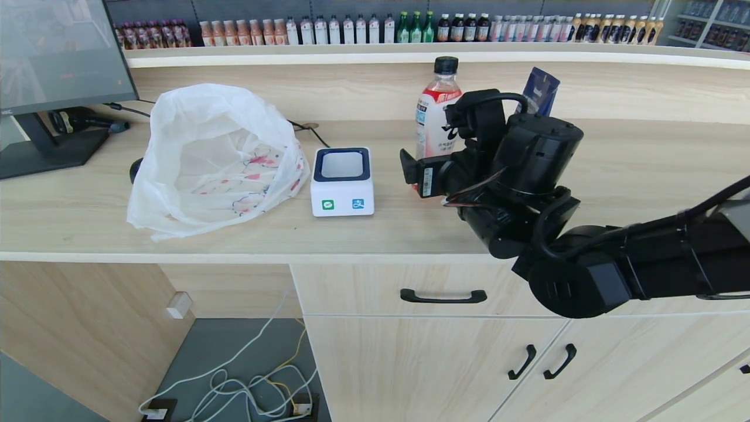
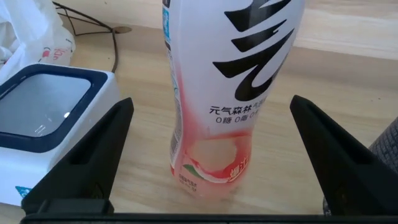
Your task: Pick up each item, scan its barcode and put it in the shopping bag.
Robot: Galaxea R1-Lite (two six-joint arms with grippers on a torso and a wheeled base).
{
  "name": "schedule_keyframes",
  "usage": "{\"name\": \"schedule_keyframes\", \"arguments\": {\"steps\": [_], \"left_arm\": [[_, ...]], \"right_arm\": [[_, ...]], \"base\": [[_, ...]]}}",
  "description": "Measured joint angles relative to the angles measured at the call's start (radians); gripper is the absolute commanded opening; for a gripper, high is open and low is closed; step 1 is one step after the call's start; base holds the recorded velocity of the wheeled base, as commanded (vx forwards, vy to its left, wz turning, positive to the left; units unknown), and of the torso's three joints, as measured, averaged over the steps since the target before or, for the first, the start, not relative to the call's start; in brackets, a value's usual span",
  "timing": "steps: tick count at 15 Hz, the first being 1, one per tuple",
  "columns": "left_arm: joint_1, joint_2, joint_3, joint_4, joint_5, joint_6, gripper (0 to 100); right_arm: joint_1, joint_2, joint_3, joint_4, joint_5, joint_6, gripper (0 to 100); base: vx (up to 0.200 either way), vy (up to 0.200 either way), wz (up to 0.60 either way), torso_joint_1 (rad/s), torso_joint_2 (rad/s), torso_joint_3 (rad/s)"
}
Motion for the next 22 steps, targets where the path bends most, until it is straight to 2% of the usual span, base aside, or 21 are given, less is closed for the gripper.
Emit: {"name": "schedule_keyframes", "arguments": {"steps": [4,14,22], "left_arm": [[0.000,0.000,0.000,0.000,0.000,0.000,100],[0.000,0.000,0.000,0.000,0.000,0.000,100],[0.000,0.000,0.000,0.000,0.000,0.000,100]], "right_arm": [[-0.025,0.022,-0.052,-0.002,0.056,-0.058,100],[-0.024,0.108,-0.183,0.009,0.059,-0.047,100],[-0.028,0.143,-0.233,0.010,0.060,-0.045,100]], "base": [[0.000,0.000,0.00,0.000,0.00,0.000],[0.000,0.000,0.00,0.000,0.00,0.000],[0.000,0.000,0.00,0.000,0.00,0.000]]}}
